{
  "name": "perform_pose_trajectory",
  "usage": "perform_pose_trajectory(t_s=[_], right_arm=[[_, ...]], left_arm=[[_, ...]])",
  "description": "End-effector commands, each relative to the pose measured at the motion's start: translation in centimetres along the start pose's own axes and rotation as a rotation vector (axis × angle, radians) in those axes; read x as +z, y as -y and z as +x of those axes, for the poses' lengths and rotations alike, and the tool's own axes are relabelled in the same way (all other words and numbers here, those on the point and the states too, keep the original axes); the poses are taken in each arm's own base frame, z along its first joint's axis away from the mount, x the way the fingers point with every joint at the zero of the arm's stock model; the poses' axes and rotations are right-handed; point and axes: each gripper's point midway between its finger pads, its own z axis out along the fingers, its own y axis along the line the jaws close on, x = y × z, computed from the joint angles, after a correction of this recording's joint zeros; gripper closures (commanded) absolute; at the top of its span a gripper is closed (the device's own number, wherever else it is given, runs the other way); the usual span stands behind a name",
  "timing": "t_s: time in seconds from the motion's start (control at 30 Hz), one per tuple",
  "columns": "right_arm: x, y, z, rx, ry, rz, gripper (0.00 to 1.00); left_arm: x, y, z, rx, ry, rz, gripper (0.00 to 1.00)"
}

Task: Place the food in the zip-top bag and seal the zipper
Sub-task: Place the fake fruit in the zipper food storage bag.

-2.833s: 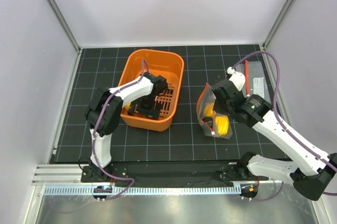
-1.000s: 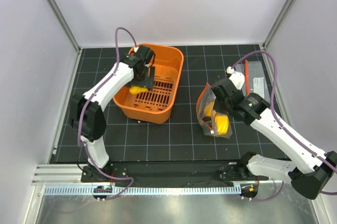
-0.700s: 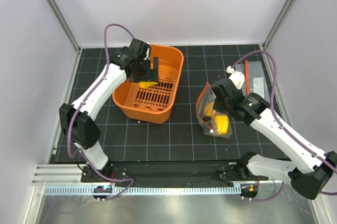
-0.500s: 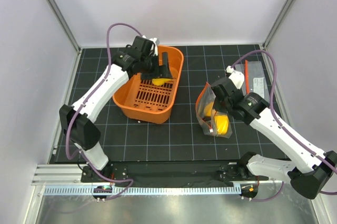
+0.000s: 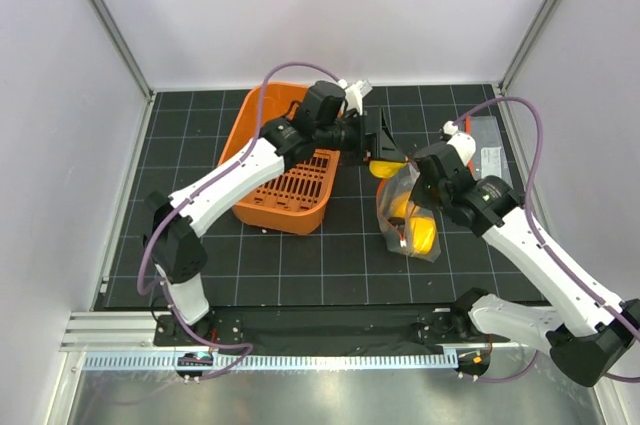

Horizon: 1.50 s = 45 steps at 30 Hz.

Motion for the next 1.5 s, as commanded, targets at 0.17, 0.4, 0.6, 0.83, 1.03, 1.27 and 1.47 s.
perform_pose_trajectory(t_s=[0.17, 0.4, 0.6, 0.83, 1.03, 1.27, 1.47], right_arm=[[-0.8, 0.1, -1.9, 0.149, 0.043, -0.092, 0.99], [-1.0, 0.5, -2.4, 0.191, 0.082, -0.126, 0.99], [-1.3, 1.7, -2.8, 0.210, 0.112, -0.074, 0.99], [-1.3, 2.4, -2.9, 0.249, 0.143, -0.060, 0.99], [-1.7, 3.0, -2.8, 0.249, 0.151, -0.044, 0.99], [-1.9, 3.4, -2.6, 0.243, 0.153, -0.033, 0.99], [-1.8, 3.5, -2.6, 0.234, 0.151, -0.030, 0.99]], left_arm=[[2.5, 4.0, 0.7, -0.106, -0.049, 0.232, 0.68], [4.8, 4.3, 2.7, -0.144, -0.141, 0.279, 0.68], [5.3, 2.1, 4.8, -0.175, -0.215, 0.192, 0.61], [5.0, 1.1, 5.9, -0.147, -0.240, 0.150, 0.00], [3.5, 1.4, 5.0, -0.060, -0.223, 0.088, 0.00], [1.2, 1.0, 3.9, 0.038, -0.199, -0.042, 0.00], [-0.1, 0.0, 3.2, 0.102, -0.179, -0.129, 0.00]])
